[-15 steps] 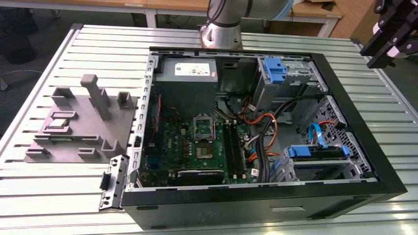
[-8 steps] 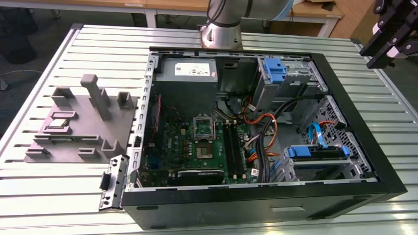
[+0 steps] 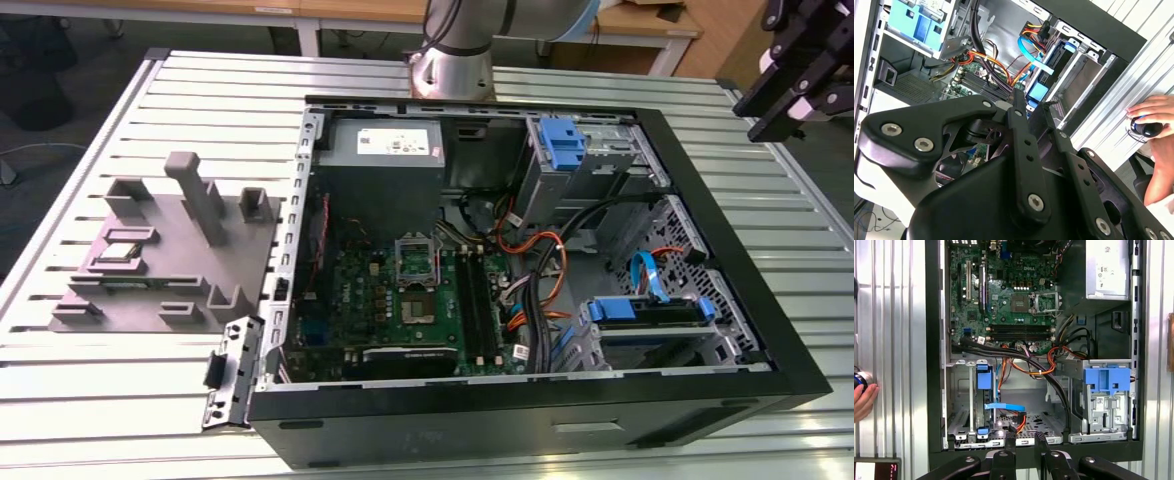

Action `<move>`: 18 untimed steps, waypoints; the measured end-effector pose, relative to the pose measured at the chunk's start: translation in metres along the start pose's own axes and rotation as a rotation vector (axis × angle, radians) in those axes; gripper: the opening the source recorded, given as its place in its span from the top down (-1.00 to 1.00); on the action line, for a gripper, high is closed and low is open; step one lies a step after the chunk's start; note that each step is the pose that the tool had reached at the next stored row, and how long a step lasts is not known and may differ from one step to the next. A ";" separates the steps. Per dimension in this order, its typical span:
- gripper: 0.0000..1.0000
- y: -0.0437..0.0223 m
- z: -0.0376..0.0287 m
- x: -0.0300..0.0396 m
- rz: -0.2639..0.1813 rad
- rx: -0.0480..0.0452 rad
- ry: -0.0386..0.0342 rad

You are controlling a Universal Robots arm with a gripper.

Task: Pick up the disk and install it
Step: 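Insert the second disk wire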

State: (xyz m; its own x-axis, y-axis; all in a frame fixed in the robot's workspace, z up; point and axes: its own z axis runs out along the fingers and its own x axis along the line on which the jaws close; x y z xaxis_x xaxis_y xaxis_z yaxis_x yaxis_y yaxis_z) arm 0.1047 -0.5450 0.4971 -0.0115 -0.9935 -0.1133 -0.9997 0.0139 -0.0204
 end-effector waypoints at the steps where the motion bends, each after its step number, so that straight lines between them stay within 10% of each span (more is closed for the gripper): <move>1: 0.41 0.0000 0.0000 0.0000 0.000 0.0000 0.0001; 18: 0.41 0.0000 0.0016 0.0002 0.000 0.0000 0.0002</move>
State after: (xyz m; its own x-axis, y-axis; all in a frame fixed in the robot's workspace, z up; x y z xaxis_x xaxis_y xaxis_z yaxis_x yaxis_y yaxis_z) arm 0.1047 -0.5450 0.4955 -0.0115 -0.9935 -0.1132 -0.9997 0.0139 -0.0204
